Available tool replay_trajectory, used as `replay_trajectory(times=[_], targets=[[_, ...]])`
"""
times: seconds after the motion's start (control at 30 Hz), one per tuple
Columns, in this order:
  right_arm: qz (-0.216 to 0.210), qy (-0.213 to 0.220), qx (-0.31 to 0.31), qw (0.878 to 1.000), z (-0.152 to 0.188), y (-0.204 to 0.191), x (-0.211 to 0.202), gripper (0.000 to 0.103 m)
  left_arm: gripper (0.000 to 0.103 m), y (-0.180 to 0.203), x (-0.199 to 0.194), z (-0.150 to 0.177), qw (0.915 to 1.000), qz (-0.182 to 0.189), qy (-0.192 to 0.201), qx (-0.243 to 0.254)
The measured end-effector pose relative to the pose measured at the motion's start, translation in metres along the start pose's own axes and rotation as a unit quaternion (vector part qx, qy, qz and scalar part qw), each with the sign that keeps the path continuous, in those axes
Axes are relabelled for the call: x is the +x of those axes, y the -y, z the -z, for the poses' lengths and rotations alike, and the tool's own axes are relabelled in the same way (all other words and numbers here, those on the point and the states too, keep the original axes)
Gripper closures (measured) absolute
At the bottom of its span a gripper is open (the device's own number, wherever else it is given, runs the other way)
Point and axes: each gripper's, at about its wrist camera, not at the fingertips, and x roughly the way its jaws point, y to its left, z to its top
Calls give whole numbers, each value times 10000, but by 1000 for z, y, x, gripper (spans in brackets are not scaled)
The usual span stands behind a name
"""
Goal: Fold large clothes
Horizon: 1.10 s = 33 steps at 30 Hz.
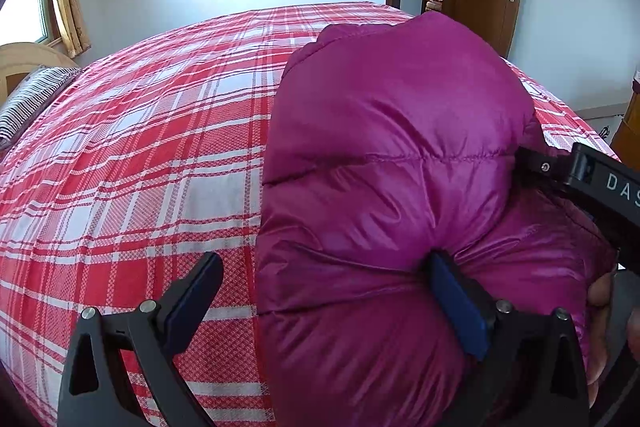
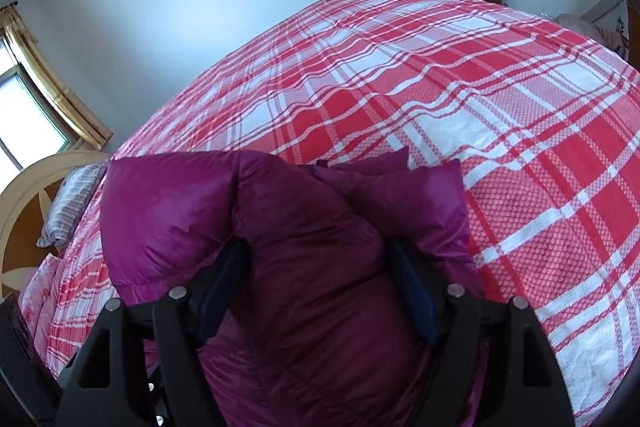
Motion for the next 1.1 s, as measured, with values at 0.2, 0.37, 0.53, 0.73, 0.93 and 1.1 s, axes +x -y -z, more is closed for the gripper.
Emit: replay_trajectory(times=[0.2, 0.37, 0.53, 0.73, 0.93, 1.1], targets=[[129, -89, -96, 9998, -1, -4, 4, 27, 1, -1, 2, 0, 10000, 9, -52, -3], [327, -149, -244, 9991, -1, -9, 7, 26, 1, -2, 5, -1, 10000, 30, -89, -15], [389, -17, -254, 9989, 1, -9, 3, 30, 0, -5, 8, -1, 9999, 88, -103, -26], [654, -153, -484, 9966, 0, -17, 11, 26, 0, -6, 10, -1, 9999, 89, -137, -27], [461, 233, -362, 9980, 2, -9, -5, 30, 0, -8, 10, 0, 9998, 144, -126, -48], [372, 1129, -252, 9926, 6, 0, -49, 26, 1, -10, 10, 1, 9996, 211, -128, -95]])
